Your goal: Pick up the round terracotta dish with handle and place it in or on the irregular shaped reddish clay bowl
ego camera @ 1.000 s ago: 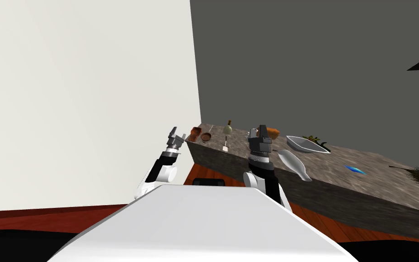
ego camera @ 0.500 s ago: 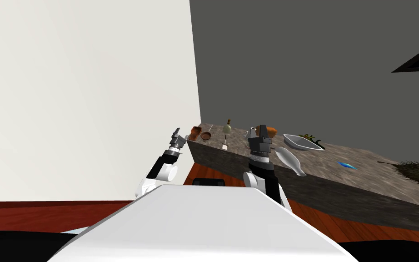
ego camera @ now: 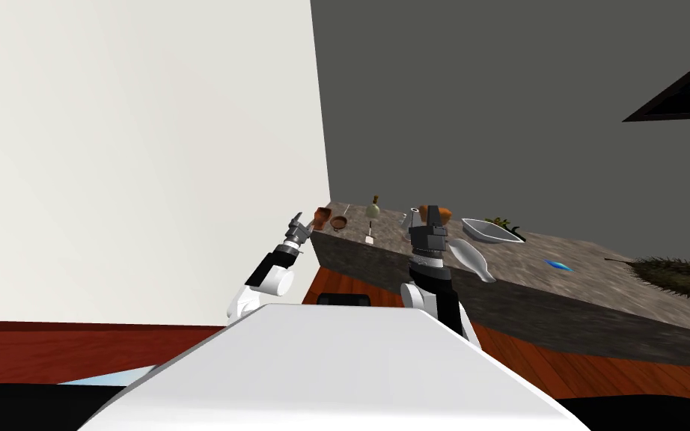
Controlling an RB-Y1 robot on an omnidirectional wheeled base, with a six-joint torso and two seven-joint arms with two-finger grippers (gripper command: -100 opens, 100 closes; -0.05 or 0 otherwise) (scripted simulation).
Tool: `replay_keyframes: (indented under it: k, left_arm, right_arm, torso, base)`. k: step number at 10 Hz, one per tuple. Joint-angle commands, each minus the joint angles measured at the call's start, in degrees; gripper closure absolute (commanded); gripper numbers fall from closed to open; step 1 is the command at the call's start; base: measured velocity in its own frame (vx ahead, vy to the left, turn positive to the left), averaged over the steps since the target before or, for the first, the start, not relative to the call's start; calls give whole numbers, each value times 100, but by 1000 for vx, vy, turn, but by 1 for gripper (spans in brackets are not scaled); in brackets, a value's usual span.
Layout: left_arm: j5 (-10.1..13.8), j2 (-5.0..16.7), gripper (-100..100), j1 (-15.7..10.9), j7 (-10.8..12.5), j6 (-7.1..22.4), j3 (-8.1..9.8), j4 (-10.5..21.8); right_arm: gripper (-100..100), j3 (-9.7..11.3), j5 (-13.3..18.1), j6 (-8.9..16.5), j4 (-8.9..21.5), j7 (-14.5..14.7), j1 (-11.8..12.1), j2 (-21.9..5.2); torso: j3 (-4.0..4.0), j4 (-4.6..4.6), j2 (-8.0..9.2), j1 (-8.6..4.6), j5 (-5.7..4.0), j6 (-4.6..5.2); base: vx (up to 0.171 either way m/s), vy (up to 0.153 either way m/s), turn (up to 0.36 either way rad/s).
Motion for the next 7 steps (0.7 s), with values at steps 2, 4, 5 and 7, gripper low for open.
replay_keyframes:
  k: [2, 4, 5, 7]
  left_arm:
    - [122, 40, -100, -63, 130, 427, -77, 2]
    - [189, 58, -100, -137, 216, 751, -116, 9]
    - [189, 58, -100, -137, 216, 848, -116, 9]
    - [241, 71, -100, -215, 304, 1166, -153, 20]
  right_arm:
    - [0, 0, 0, 0, 0, 0, 0, 0]
    - [0, 0, 0, 0, 0, 0, 0, 0]
    - [0, 0, 0, 0, 0, 0, 0, 0]
    - [0, 0, 0, 0, 0, 0, 0, 0]
  torso:
    - [-1, 0, -2, -1, 0, -1]
    - [-3, -1, -5, -4, -1, -1]
    - [-3, -1, -6, -3, -1, 0]
    - [-5, -2, -8, -2, 0, 0]
  base:
    - [-27, 4, -35]
    - [-20, 4, -31]
    - [-17, 8, -24]
    - [-13, 7, -36]
